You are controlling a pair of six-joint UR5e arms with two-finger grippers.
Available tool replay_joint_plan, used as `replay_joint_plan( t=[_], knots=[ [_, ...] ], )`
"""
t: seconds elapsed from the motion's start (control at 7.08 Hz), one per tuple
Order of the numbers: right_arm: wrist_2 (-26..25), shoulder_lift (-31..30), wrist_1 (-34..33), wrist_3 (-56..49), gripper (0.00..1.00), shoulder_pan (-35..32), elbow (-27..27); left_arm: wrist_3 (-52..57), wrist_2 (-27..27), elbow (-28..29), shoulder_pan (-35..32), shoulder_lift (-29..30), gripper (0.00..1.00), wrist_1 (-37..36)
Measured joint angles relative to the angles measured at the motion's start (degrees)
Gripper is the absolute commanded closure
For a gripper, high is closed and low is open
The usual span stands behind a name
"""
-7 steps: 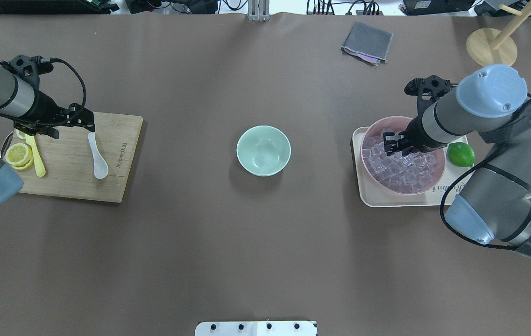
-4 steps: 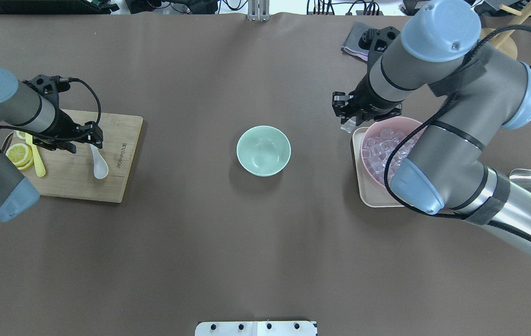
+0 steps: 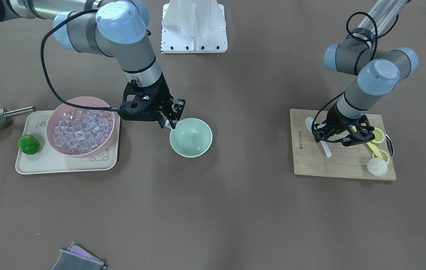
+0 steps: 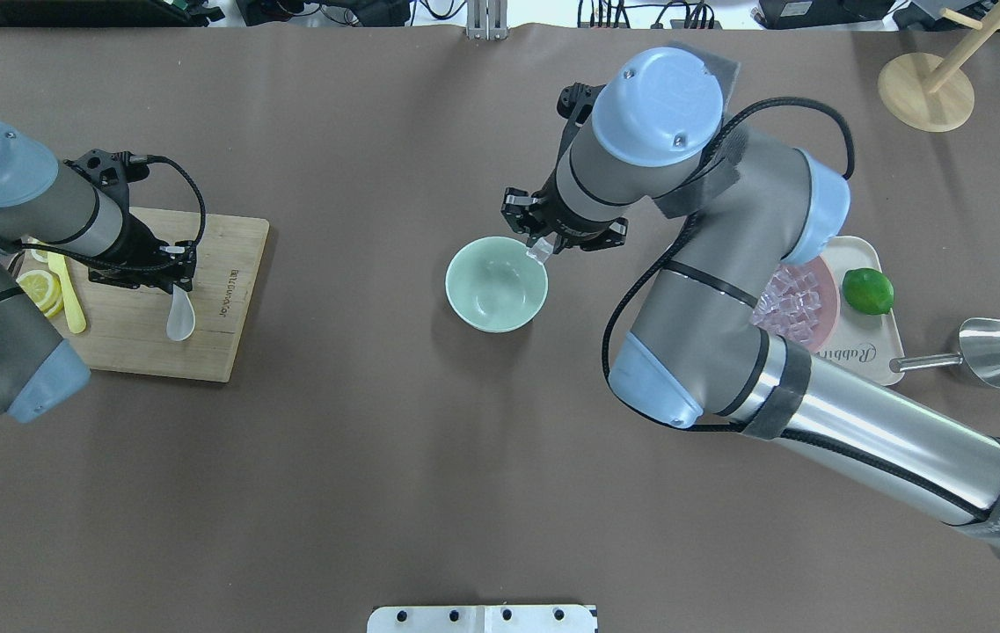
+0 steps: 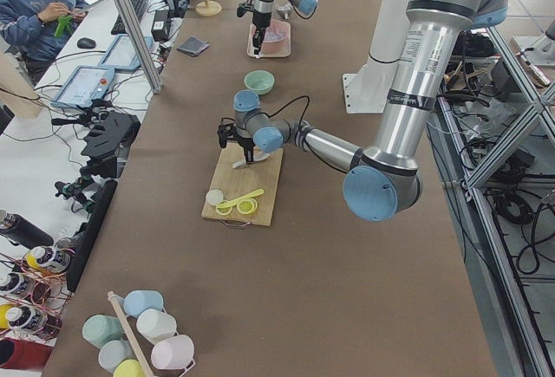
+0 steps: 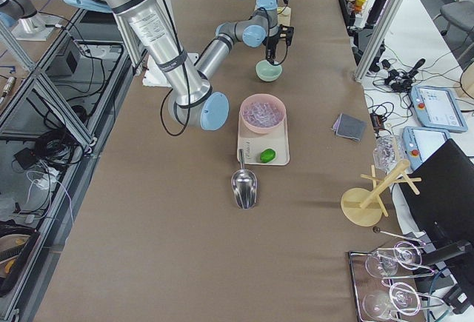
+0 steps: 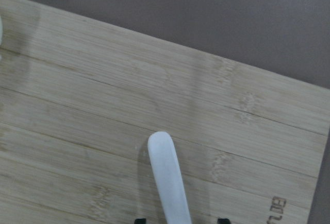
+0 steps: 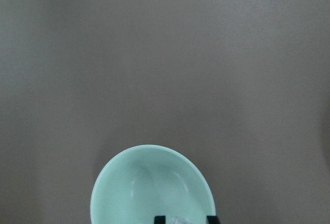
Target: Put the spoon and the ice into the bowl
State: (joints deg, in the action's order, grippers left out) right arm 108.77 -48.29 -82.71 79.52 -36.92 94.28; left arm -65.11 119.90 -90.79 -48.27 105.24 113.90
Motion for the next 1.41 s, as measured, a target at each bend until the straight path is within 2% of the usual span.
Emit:
replay_joint_plan(
  t=[0.42, 0.57, 0.85, 0.99, 1.13, 1.41],
  knots=[
    [-4.64, 2.84, 3.15, 2.69, 1.00, 3.04, -4.97, -1.14, 1.09, -0.59, 0.04, 2.01, 1.00, -0.23],
    [-6.28, 2.91, 3.28, 2.79, 0.01, 3.85, -5.48, -1.90, 2.60, -0.91, 0.08, 4.63, 1.00, -0.53],
    [-8.39, 2.85, 3.31, 2.65, 0.00, 4.94, -5.47, -6.19, 4.48, -0.07, 0.87, 11.53, 1.00, -0.75],
    [-8.37, 1.78, 3.28, 2.22, 0.00, 4.90, -3.78, -8.94, 4.63, 0.55, 1.84, 14.52, 1.00, -0.75],
    [-7.20, -1.31, 3.19, 1.00, 0.00, 3.98, -0.09, -11.75, 4.59, 1.34, 2.98, 17.38, 1.00, -0.69],
    [0.26, -10.51, 2.88, -4.98, 0.00, -1.64, 9.17, -16.85, 3.84, 5.21, 5.47, 24.38, 1.00, -0.34]
  ],
)
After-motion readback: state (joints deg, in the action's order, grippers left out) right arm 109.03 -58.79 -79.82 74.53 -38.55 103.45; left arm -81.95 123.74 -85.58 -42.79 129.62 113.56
